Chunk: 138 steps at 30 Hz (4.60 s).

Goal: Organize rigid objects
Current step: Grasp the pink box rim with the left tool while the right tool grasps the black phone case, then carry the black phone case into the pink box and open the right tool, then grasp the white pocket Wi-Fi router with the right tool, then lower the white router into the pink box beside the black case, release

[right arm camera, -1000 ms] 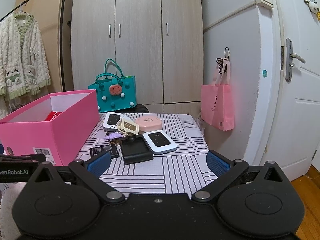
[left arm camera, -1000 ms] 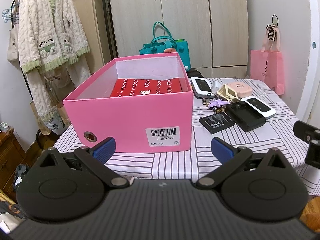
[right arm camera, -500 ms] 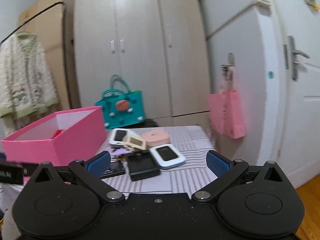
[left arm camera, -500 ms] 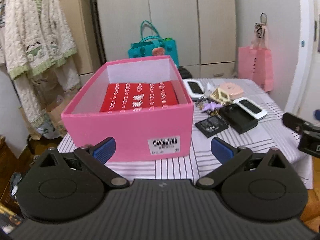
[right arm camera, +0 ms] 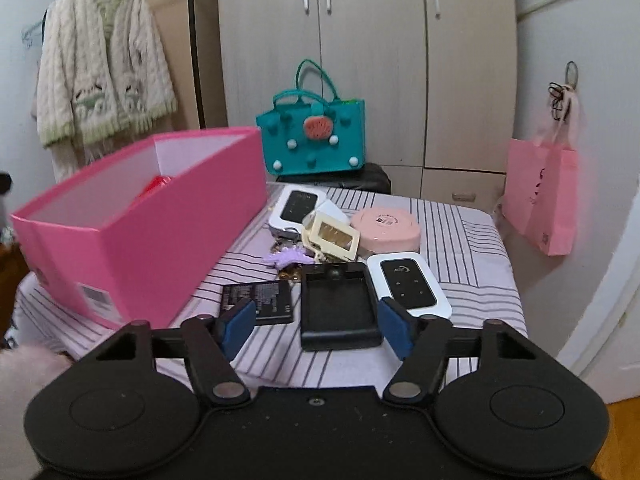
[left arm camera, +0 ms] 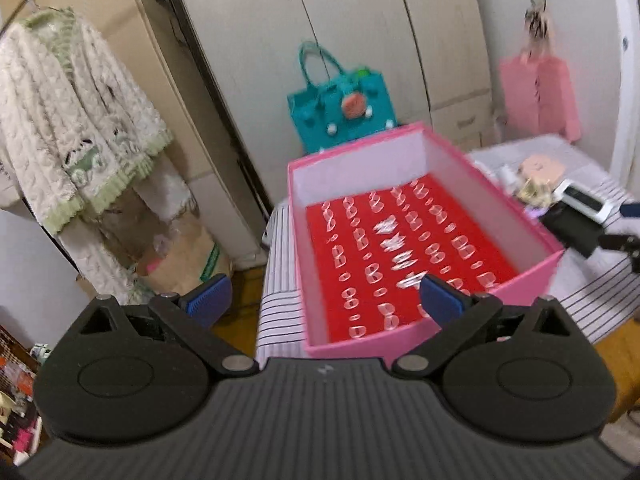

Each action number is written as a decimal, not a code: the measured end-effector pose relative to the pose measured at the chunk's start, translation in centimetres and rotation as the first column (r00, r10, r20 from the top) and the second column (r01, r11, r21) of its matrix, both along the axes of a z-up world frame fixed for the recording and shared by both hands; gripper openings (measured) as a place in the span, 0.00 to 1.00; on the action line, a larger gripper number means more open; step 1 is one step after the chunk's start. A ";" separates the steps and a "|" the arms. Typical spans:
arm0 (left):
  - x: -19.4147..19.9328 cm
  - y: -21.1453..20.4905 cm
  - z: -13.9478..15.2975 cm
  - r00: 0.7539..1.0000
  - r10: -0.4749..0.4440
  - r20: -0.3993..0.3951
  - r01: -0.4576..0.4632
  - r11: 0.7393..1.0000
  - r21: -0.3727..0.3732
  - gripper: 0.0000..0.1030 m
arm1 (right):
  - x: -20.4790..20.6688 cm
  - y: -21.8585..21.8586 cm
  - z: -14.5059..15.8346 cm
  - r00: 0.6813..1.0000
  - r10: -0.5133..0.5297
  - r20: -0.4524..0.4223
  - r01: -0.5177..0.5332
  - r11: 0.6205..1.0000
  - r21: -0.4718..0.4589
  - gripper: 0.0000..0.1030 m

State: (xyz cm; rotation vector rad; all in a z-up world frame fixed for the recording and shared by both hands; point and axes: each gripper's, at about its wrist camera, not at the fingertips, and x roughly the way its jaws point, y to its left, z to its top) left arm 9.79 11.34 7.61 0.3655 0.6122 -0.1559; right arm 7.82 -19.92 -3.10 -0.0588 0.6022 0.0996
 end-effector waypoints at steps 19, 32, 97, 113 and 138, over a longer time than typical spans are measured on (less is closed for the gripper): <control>13.9 3.3 -4.7 0.977 0.051 -0.207 -0.062 0.997 -0.049 0.43 | 10.1 -1.1 -2.4 0.944 0.184 -0.273 -0.191 0.982 0.001 0.67; 15.0 1.4 -5.4 0.976 0.048 -0.215 -0.062 0.996 -0.059 0.05 | 9.7 -2.6 -0.5 0.971 0.134 -0.198 -0.116 0.988 0.101 0.64; 15.7 1.2 -6.2 0.979 0.136 -0.153 -0.152 0.983 -0.101 0.04 | 10.8 -2.6 7.7 0.978 0.155 -0.143 -0.154 0.988 0.014 0.66; 13.8 0.2 -5.1 0.981 0.001 -0.194 0.013 0.997 0.071 0.06 | 12.9 -7.8 -0.9 0.911 0.194 -0.365 -0.205 0.979 0.009 0.67; 14.0 0.4 -4.8 0.973 -0.021 -0.231 0.038 0.997 0.068 0.07 | 9.3 -2.3 5.3 0.966 0.234 -0.114 -0.230 0.972 0.044 0.63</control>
